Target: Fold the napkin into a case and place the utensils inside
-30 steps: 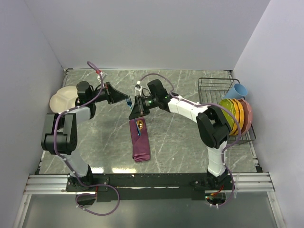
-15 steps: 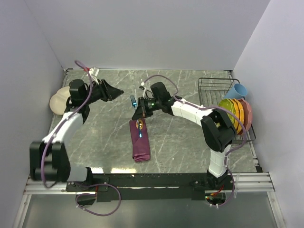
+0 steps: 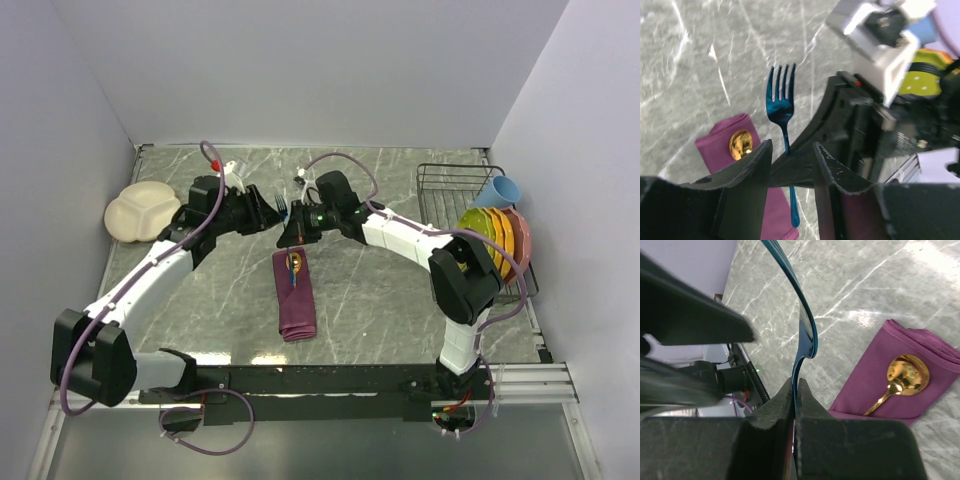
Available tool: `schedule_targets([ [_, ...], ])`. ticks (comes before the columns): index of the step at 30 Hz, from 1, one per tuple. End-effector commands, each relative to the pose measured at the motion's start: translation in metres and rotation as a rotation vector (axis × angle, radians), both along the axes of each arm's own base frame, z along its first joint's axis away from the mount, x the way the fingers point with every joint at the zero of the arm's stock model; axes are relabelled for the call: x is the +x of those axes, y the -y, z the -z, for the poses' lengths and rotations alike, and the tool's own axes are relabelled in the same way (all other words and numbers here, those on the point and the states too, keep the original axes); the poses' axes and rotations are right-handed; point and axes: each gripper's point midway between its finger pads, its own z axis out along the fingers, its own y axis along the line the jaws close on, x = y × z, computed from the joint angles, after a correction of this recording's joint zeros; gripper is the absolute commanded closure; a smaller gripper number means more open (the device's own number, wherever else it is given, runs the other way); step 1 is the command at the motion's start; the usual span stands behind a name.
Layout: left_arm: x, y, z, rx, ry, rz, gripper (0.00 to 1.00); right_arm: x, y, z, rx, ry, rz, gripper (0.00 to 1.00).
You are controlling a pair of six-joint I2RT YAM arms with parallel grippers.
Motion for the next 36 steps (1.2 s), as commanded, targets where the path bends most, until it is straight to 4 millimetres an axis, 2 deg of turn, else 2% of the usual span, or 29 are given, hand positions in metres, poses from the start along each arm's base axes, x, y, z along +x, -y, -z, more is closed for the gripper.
schedule_targets([
  [1, 0.001, 0.004, 0.001, 0.038, -0.049, -0.038, 0.58, -0.006, -0.007, -0.037, 0.054, 0.089, -0.018, 1.00],
  [4, 0.000, 0.009, 0.010, 0.057, -0.075, -0.025, 0.61, -0.009, -0.009, -0.037, 0.060, 0.092, -0.030, 1.00],
  [13, 0.011, 0.013, 0.015, 0.067, -0.104, -0.054, 0.82, -0.017, -0.012, -0.039, 0.067, 0.103, -0.060, 1.00],
  [15, 0.012, 0.013, 0.015, 0.068, -0.106, -0.060, 0.90, -0.018, -0.012, -0.039, 0.064, 0.100, -0.063, 1.00],
  [16, 0.014, 0.012, 0.015, 0.073, -0.105, -0.066, 0.98, -0.019, -0.012, -0.037, 0.060, 0.094, -0.068, 1.00],
  [18, 0.013, 0.010, 0.018, 0.085, -0.118, -0.076, 0.99, -0.019, -0.012, -0.035, 0.054, 0.085, -0.075, 0.99],
  [19, 0.012, 0.008, 0.021, 0.092, -0.132, -0.086, 0.99, -0.019, -0.010, -0.033, 0.043, 0.076, -0.075, 0.93],
  [20, 0.011, 0.002, 0.026, 0.114, -0.151, -0.114, 0.99, -0.015, -0.008, -0.034, 0.040, 0.075, -0.066, 0.78],
  [23, 0.008, -0.008, 0.041, 0.143, -0.192, -0.171, 0.99, -0.002, 0.007, -0.031, 0.020, 0.067, -0.023, 0.52],
  [24, 0.005, -0.010, 0.047, 0.147, -0.212, -0.178, 0.99, 0.002, 0.012, -0.030, 0.012, 0.070, -0.011, 0.48],
  [26, 0.005, -0.011, 0.058, 0.151, -0.256, -0.213, 0.99, 0.010, 0.025, -0.024, -0.019, 0.068, 0.010, 0.42],
  [28, 0.005, -0.017, 0.076, 0.187, -0.316, -0.267, 0.99, 0.016, 0.038, -0.013, -0.056, 0.061, 0.031, 0.41],
  [31, 0.008, -0.021, 0.091, 0.205, -0.332, -0.317, 0.99, 0.021, 0.049, -0.003, -0.078, 0.052, 0.051, 0.42],
  [36, 0.017, -0.016, 0.104, 0.228, -0.314, -0.351, 0.99, 0.034, 0.064, -0.002, -0.082, 0.050, 0.094, 0.41],
])
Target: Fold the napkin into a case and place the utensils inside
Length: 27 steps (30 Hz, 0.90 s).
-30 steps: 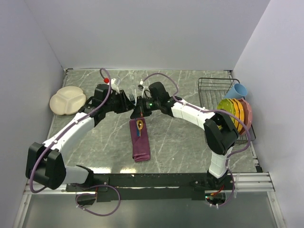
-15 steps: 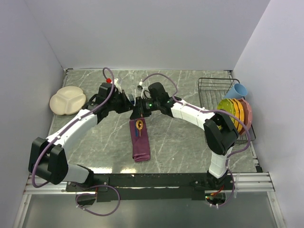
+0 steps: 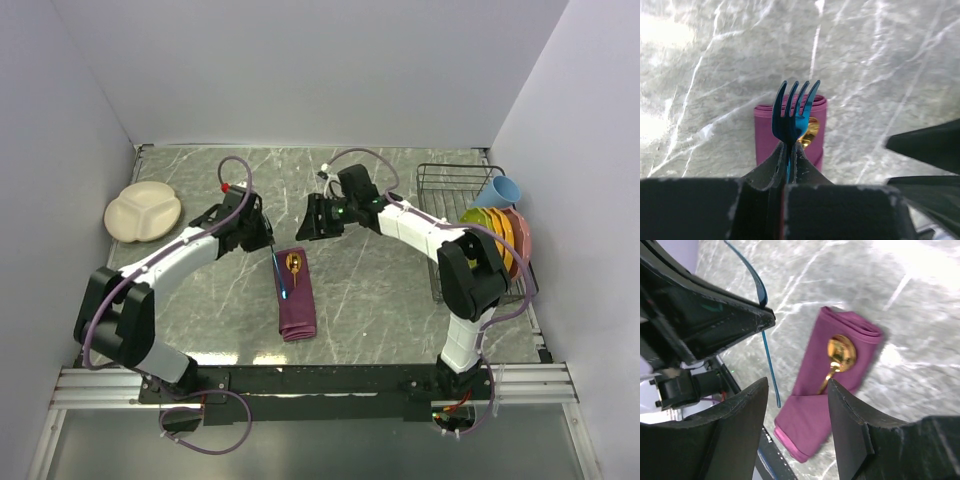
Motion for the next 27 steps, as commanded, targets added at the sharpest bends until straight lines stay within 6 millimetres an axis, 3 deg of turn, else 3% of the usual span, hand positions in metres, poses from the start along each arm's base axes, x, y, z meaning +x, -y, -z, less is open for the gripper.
schedule_targets([
  [1, 0.015, 0.002, 0.005, 0.016, 0.033, -0.068, 0.99, 0.005, 0.013, -0.019, 0.008, 0.064, 0.015, 0.41],
  [15, 0.035, 0.006, 0.025, 0.047, 0.041, -0.073, 0.99, 0.001, 0.028, -0.018, 0.008, 0.060, 0.016, 0.41],
  [27, 0.013, 0.018, 0.039, 0.008, -0.049, -0.044, 0.99, 0.003, 0.034, -0.014, 0.005, 0.056, 0.005, 0.41],
])
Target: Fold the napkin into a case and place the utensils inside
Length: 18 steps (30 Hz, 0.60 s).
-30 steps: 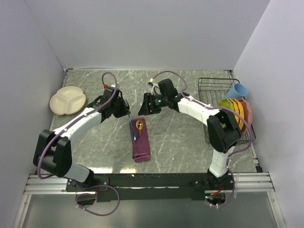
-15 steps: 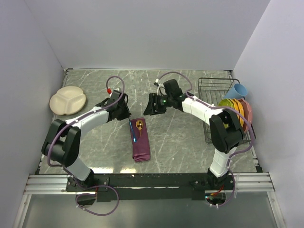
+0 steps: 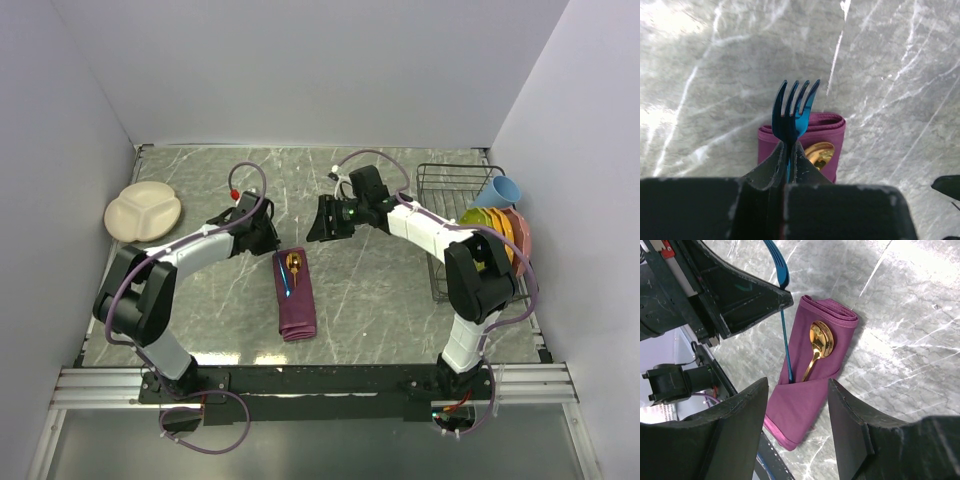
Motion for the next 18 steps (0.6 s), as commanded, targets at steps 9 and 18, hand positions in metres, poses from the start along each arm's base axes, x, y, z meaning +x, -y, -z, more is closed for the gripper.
schedule_targets([
  [9, -0.018, 0.015, -0.001, -0.034, -0.058, 0.031, 0.99, -0.005, 0.003, -0.020, 0.038, 0.060, -0.023, 0.41],
  [18, -0.033, 0.021, 0.005, -0.027, -0.079, 0.077, 0.99, -0.009, 0.005, -0.017, 0.051, 0.044, -0.022, 0.41],
])
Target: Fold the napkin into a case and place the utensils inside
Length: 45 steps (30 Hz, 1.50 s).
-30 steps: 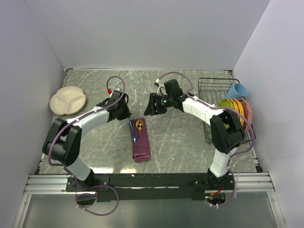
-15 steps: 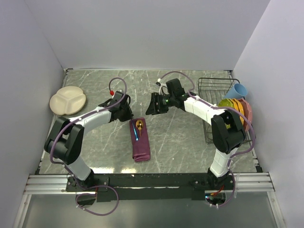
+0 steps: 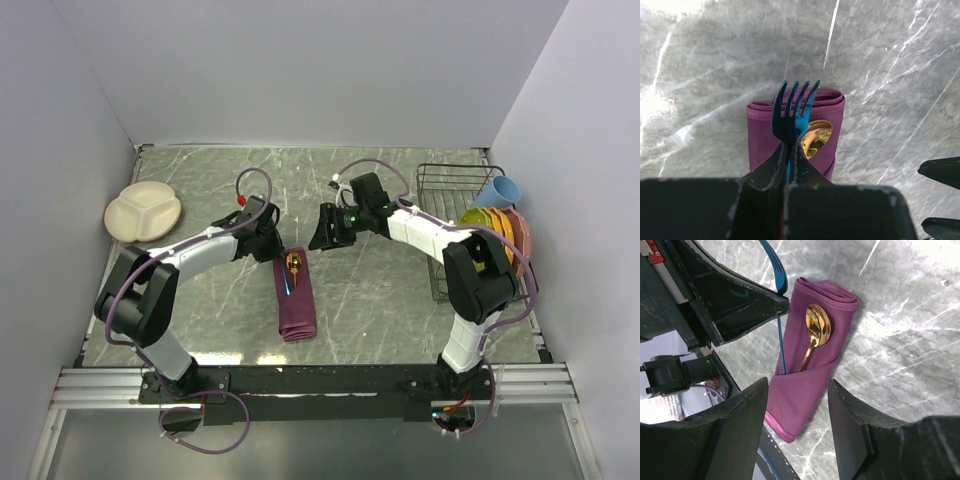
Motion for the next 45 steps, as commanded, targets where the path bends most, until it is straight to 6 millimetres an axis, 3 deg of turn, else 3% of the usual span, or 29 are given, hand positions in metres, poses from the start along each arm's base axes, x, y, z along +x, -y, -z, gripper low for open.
schedule_targets([
  [1, -0.012, 0.006, -0.001, -0.015, -0.021, 0.028, 0.99, 0.005, 0.000, -0.034, 0.057, 0.099, -0.004, 0.41],
  [18, -0.043, 0.007, 0.012, -0.024, -0.078, 0.049, 0.99, 0.007, 0.001, -0.034, 0.062, 0.109, 0.017, 0.41],
  [45, -0.066, 0.009, 0.035, -0.039, -0.186, 0.052, 0.98, 0.009, 0.000, -0.033, 0.066, 0.109, 0.037, 0.41],
])
